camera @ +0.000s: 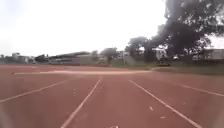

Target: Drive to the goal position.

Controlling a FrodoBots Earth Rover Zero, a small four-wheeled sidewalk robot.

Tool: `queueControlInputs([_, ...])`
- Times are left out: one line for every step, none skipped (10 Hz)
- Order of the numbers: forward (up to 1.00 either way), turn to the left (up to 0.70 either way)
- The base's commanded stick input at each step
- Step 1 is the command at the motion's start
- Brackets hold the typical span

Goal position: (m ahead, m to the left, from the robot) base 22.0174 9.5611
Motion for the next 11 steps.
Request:
queueControlInputs([0.45,0.00])
queueControlInputs([0.45,0.00])
queueControlInputs([0.45,0.00])
queueControlInputs([0.45,0.00])
queueControlInputs([0.45,0.00])
queueControlInputs([0.45,0.00])
queueControlInputs([0.45,0.00])
queueControlInputs([0.45,0.00])
queueControlInputs([0.45,0.00])
queueControlInputs([0.45,0.00])
queueControlInputs([0.45,0.00])
